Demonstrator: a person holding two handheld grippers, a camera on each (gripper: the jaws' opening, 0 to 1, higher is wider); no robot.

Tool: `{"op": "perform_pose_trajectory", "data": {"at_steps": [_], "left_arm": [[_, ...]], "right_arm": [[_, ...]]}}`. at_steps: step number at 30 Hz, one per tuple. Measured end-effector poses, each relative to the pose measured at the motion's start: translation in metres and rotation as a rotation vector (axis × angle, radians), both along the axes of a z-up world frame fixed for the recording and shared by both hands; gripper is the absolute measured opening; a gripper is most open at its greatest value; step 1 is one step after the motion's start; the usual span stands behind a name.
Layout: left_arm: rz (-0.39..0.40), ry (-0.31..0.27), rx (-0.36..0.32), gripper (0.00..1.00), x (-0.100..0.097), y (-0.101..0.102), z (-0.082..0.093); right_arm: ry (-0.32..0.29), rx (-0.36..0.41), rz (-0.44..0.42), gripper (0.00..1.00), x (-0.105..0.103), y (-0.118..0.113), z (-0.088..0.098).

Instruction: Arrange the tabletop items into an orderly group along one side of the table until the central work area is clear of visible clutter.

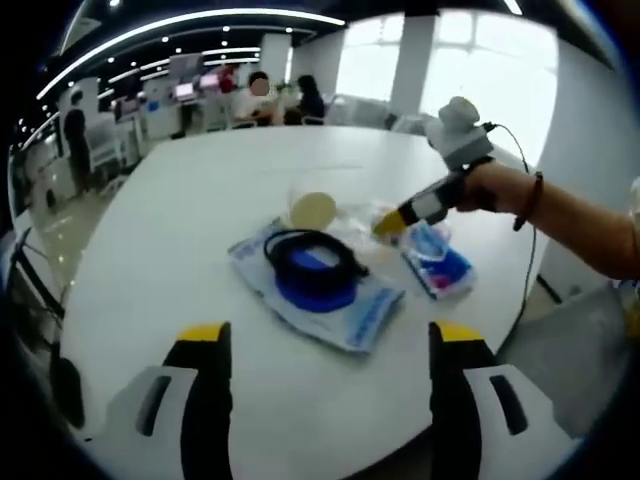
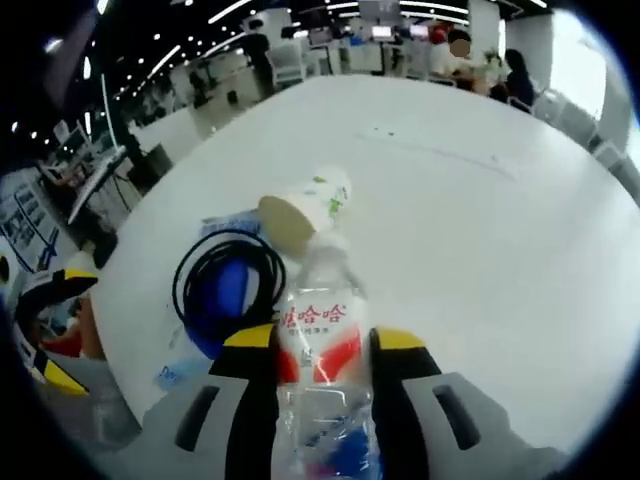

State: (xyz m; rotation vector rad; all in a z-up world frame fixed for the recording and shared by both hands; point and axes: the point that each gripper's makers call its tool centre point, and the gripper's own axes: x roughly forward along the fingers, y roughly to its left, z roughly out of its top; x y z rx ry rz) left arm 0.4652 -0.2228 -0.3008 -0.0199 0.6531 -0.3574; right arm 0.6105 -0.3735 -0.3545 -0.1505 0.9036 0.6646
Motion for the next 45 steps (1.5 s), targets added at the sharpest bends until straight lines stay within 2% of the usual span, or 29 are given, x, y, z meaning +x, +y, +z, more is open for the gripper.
{"op": "perform_pose_trajectory", "data": {"at_steps": [3, 7, 13, 16, 18, 20, 25, 29, 35, 45], "left_arm": [[-0.009, -0.007, 0.002, 0.78, 0.000, -0.002, 0.001], [-0.012, -0.006, 0.002, 0.77, -0.001, -0.002, 0.001], [-0.026, -0.010, -0.034, 0.77, -0.002, -0.008, 0.003], [-0.044, -0.031, -0.071, 0.77, -0.001, -0.015, 0.007], [-0.059, -0.040, -0.138, 0.78, 0.000, -0.024, 0.012], [-0.071, -0.060, -0.192, 0.78, 0.001, -0.030, 0.018], [-0.090, -0.089, -0.245, 0.77, 0.002, -0.036, 0.027], [-0.112, -0.173, -0.290, 0.78, 0.007, -0.042, 0.045], [-0.155, -0.214, -0.303, 0.78, 0.007, -0.050, 0.055], [-0.173, -0.294, -0.335, 0.77, 0.009, -0.054, 0.074]], "right_arm": [[0.008, 0.062, -0.025, 0.34, -0.007, 0.002, 0.003], [0.009, 0.073, -0.022, 0.34, -0.017, 0.002, 0.008], [-0.026, 0.144, -0.007, 0.34, -0.030, 0.009, 0.030], [-0.044, 0.205, 0.012, 0.34, -0.036, 0.018, 0.044], [-0.067, 0.236, 0.029, 0.34, -0.041, 0.024, 0.053], [-0.082, 0.271, 0.051, 0.34, -0.046, 0.032, 0.061], [-0.100, 0.338, 0.079, 0.34, -0.053, 0.047, 0.075], [-0.149, 0.396, 0.117, 0.35, -0.058, 0.060, 0.090], [-0.201, 0.460, 0.185, 0.35, -0.068, 0.078, 0.108], [-0.223, 0.558, 0.275, 0.35, -0.090, 0.103, 0.130]]}}
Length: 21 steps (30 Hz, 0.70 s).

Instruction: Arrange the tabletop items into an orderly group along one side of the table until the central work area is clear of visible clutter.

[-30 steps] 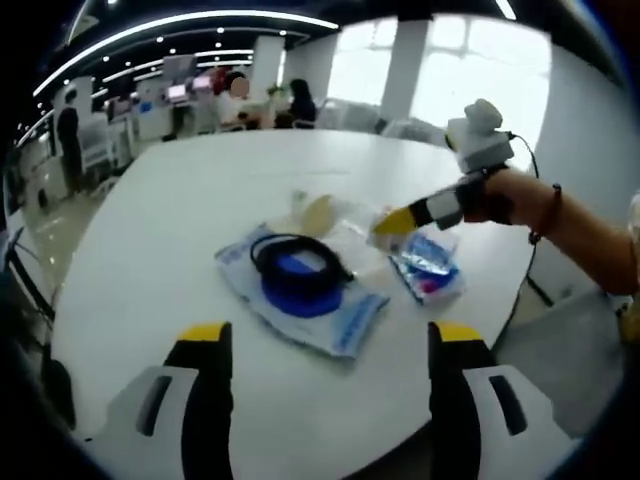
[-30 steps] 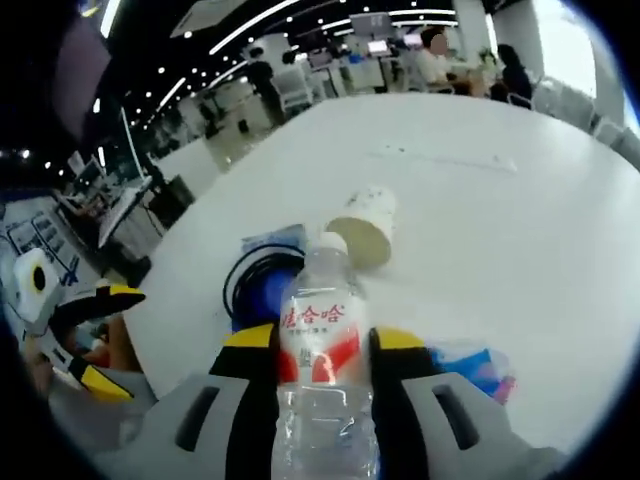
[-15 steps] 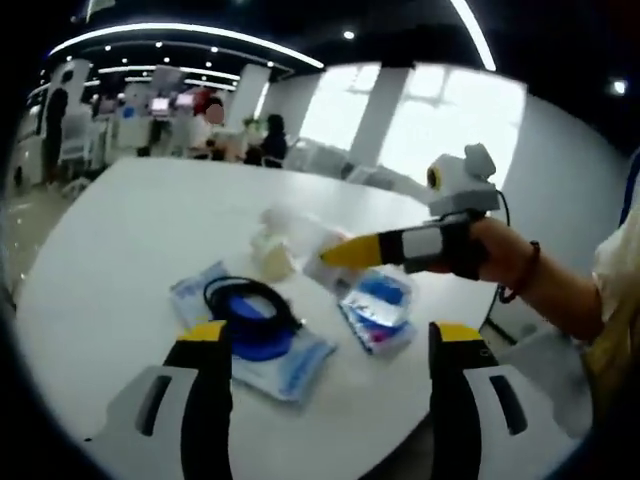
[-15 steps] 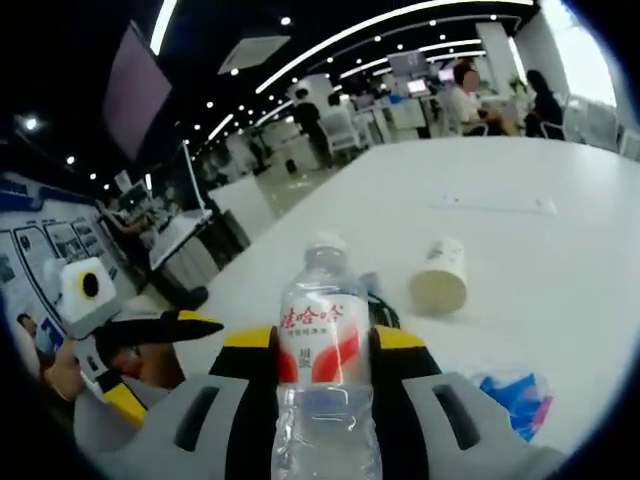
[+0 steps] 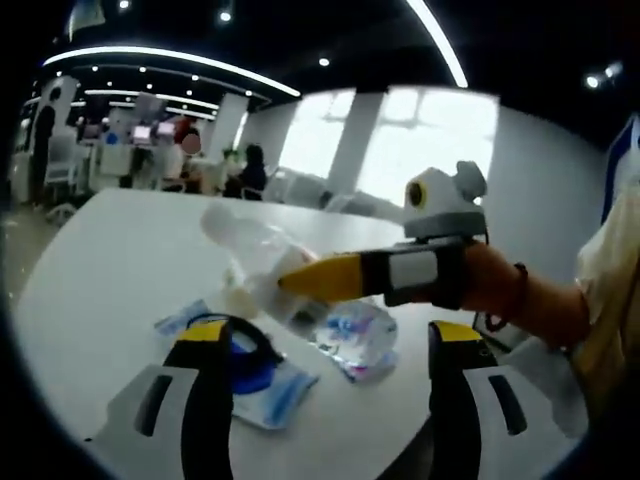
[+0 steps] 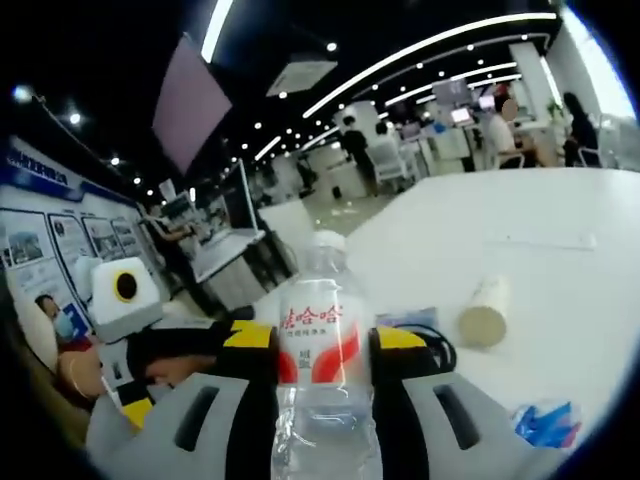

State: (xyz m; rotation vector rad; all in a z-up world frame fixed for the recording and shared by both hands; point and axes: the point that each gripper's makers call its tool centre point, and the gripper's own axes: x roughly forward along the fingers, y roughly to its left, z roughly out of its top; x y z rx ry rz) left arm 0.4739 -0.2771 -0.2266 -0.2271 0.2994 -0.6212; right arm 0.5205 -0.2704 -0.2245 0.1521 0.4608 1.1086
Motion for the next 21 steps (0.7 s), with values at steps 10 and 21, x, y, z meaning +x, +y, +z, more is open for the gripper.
{"op": "perform_pose_trajectory", "data": {"at_steps": [10, 21], "left_arm": [[0.008, -0.025, -0.026, 0.73, 0.001, 0.001, 0.007], [-0.004, -0.033, -0.047, 0.72, -0.001, -0.002, 0.012]], "right_arm": [[-0.084, 0.044, 0.116, 0.35, -0.024, 0.021, 0.016], [-0.072, 0.089, 0.154, 0.36, -0.029, 0.022, 0.021]]}}
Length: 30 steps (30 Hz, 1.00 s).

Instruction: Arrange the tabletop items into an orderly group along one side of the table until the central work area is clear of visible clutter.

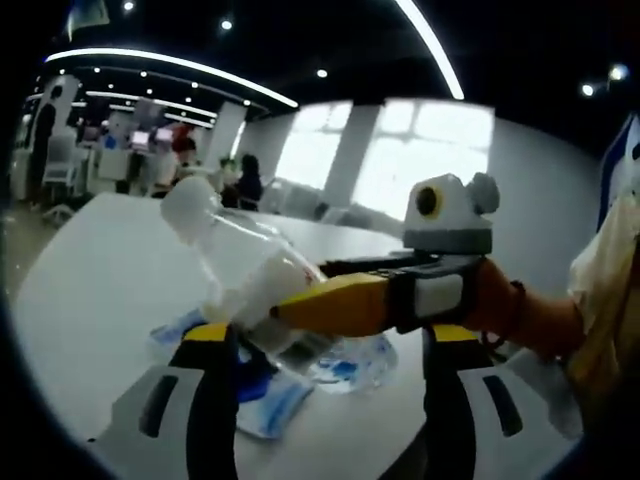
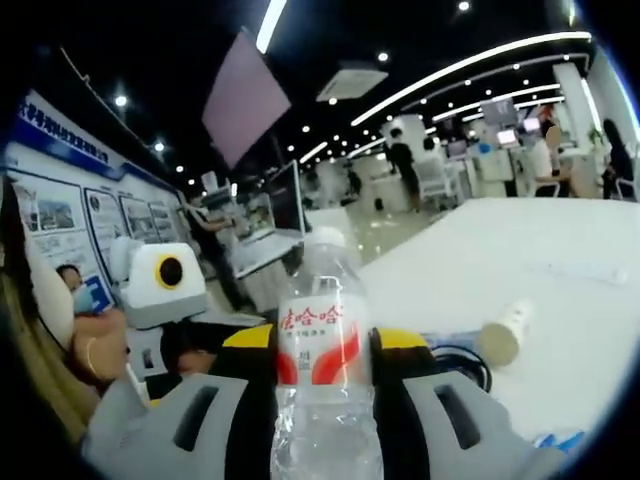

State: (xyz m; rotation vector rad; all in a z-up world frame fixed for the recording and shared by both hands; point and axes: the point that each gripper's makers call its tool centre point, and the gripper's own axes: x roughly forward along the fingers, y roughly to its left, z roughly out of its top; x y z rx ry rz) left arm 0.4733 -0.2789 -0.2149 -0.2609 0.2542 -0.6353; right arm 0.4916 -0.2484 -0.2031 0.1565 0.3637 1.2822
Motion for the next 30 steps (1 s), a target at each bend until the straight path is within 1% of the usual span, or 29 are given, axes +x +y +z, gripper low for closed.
{"op": "perform_pose_trajectory", "data": {"at_steps": [1, 3, 9, 10, 11, 12, 13, 14, 18, 22, 24, 27, 29, 30], "left_arm": [[0.000, -0.005, -0.001, 0.71, 0.000, 0.000, 0.001], [-0.002, -0.008, -0.003, 0.69, 0.000, 0.000, 0.002], [-0.016, -0.013, 0.023, 0.66, -0.002, -0.001, 0.000], [-0.014, -0.016, 0.036, 0.62, -0.002, -0.001, -0.001], [-0.017, -0.029, 0.072, 0.59, -0.001, 0.002, -0.002], [-0.011, -0.021, 0.071, 0.54, -0.001, 0.002, -0.002], [-0.001, -0.029, 0.080, 0.53, 0.000, 0.004, -0.001], [-0.011, -0.034, 0.061, 0.53, -0.001, 0.002, 0.001], [-0.003, -0.028, 0.026, 0.51, -0.001, 0.003, 0.004], [0.017, -0.030, 0.011, 0.49, 0.001, 0.008, 0.006], [0.015, -0.037, 0.041, 0.49, 0.000, 0.008, 0.005], [0.008, -0.066, 0.114, 0.48, -0.003, 0.007, 0.005], [-0.004, -0.090, 0.142, 0.46, -0.004, 0.005, 0.007], [-0.007, -0.093, 0.143, 0.45, -0.004, 0.005, 0.007]], "right_arm": [[0.023, 0.011, 0.001, 0.36, 0.000, -0.001, 0.000], [0.034, 0.019, -0.001, 0.36, 0.002, -0.002, 0.000], [0.044, 0.029, 0.012, 0.36, 0.000, -0.003, 0.001], [0.043, 0.034, 0.018, 0.35, -0.001, -0.003, 0.002], [0.039, 0.041, 0.027, 0.36, -0.002, -0.004, 0.004], [0.029, 0.053, 0.047, 0.36, -0.004, -0.004, 0.008], [0.019, 0.055, 0.050, 0.36, -0.005, -0.004, 0.009], [0.013, 0.060, 0.061, 0.36, -0.007, -0.003, 0.011], [-0.027, 0.061, 0.093, 0.36, -0.013, -0.001, 0.013], [-0.048, 0.053, 0.105, 0.36, -0.016, 0.003, 0.013], [-0.064, 0.044, 0.116, 0.36, -0.018, 0.004, 0.012], [-0.090, 0.030, 0.137, 0.36, -0.021, 0.003, 0.012], [-0.088, 0.029, 0.149, 0.36, -0.022, 0.001, 0.012], [-0.084, 0.032, 0.154, 0.37, -0.022, -0.001, 0.012]]}}
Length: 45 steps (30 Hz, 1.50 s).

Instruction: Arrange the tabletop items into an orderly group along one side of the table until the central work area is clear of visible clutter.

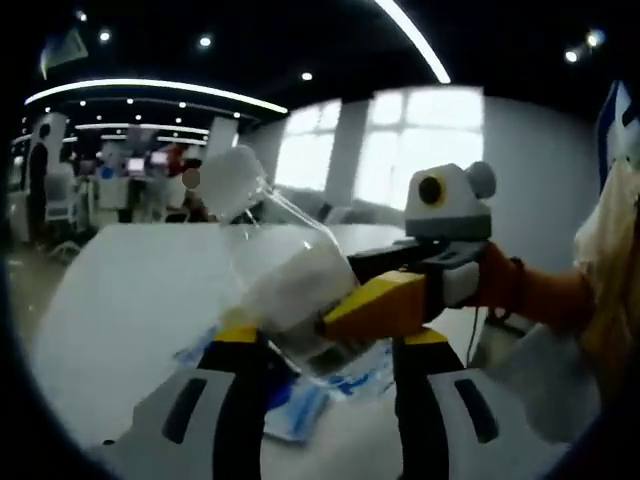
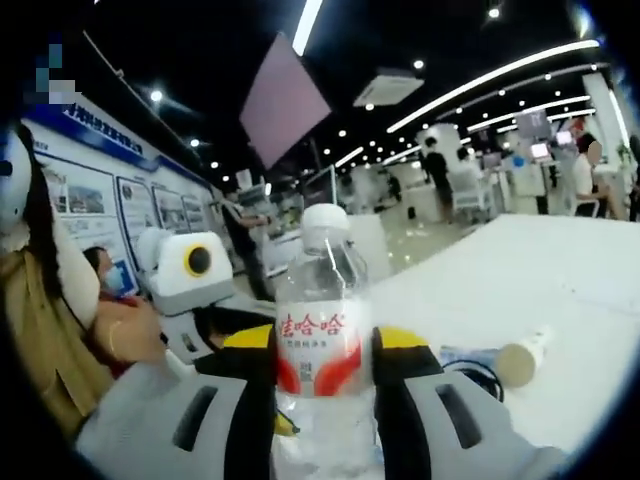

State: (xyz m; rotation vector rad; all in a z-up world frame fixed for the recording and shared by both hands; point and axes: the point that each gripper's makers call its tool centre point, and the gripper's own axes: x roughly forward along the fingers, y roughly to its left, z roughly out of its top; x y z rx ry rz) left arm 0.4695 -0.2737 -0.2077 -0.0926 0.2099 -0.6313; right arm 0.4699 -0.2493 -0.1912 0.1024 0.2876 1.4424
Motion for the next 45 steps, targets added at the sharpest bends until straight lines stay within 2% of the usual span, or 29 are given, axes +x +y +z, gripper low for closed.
{"op": "perform_pose_trajectory", "data": {"at_steps": [3, 10, 13, 17, 18, 21, 23, 25, 26, 27, 28, 29, 30, 31, 32, 33, 34, 37, 41, 45], "left_arm": [[-0.025, -0.016, 0.004, 0.43, -0.003, -0.004, 0.003], [-0.080, -0.035, 0.045, 0.42, -0.006, -0.012, 0.004], [-0.115, -0.038, 0.014, 0.40, -0.008, -0.010, 0.013], [-0.166, -0.061, -0.028, 0.37, -0.011, -0.007, 0.027], [-0.180, -0.060, -0.055, 0.37, -0.012, -0.007, 0.031], [-0.194, -0.064, -0.059, 0.35, -0.012, -0.005, 0.036], [-0.196, -0.070, -0.036, 0.34, -0.011, -0.004, 0.038], [-0.195, -0.080, -0.014, 0.26, -0.011, -0.002, 0.039], [-0.181, -0.082, 0.029, 0.15, -0.010, 0.006, 0.036], [-0.161, -0.096, 0.054, 0.00, -0.009, 0.013, 0.036], [-0.151, -0.149, -0.089, 0.00, -0.006, 0.008, 0.060], [-0.195, -0.144, -0.153, 0.00, -0.015, 0.005, 0.070], [-0.201, -0.180, -0.127, 0.00, -0.014, 0.004, 0.075], [-0.194, -0.183, -0.084, 0.00, -0.013, 0.004, 0.072], [-0.184, -0.147, -0.006, 0.00, -0.011, 0.006, 0.065], [-0.175, -0.138, 0.015, 0.00, -0.009, 0.004, 0.062], [-0.171, -0.151, 0.001, 0.00, -0.007, 0.004, 0.066], [-0.182, -0.125, -0.029, 0.09, -0.010, 0.000, 0.063], [-0.135, -0.095, 0.017, 0.33, -0.006, 0.002, 0.051], [-0.097, -0.076, 0.016, 0.48, -0.002, 0.000, 0.046]], "right_arm": [[0.012, 0.007, 0.027, 0.37, -0.002, -0.004, 0.001], [-0.012, -0.007, 0.058, 0.37, -0.004, -0.010, 0.003], [-0.019, 0.011, 0.077, 0.37, -0.006, -0.012, 0.007], [-0.017, 0.069, 0.101, 0.37, -0.008, -0.015, 0.021], [-0.027, 0.084, 0.098, 0.37, -0.009, -0.016, 0.027], [-0.038, 0.097, 0.090, 0.37, -0.009, -0.016, 0.031], [-0.042, 0.095, 0.058, 0.37, -0.003, -0.016, 0.031], [-0.051, 0.074, 0.020, 0.36, 0.004, -0.020, 0.029], [-0.066, 0.071, 0.001, 0.36, 0.010, -0.025, 0.030], [-0.047, 0.083, -0.031, 0.36, 0.017, -0.030, 0.033], [-0.039, 0.097, -0.025, 0.36, 0.015, -0.031, 0.036], [-0.032, 0.108, -0.028, 0.36, 0.015, -0.031, 0.038], [-0.028, 0.120, -0.032, 0.36, 0.014, -0.030, 0.041], [-0.032, 0.121, -0.032, 0.36, 0.013, -0.029, 0.042], [-0.039, 0.118, -0.047, 0.35, 0.014, -0.027, 0.042], [-0.062, 0.096, -0.071, 0.35, 0.019, -0.028, 0.039], [-0.065, 0.089, -0.073, 0.35, 0.020, -0.028, 0.037], [-0.056, 0.086, -0.085, 0.35, 0.023, -0.031, 0.036], [-0.053, 0.097, -0.096, 0.35, 0.025, -0.033, 0.040], [-0.065, 0.102, -0.097, 0.36, 0.023, -0.029, 0.042]]}}
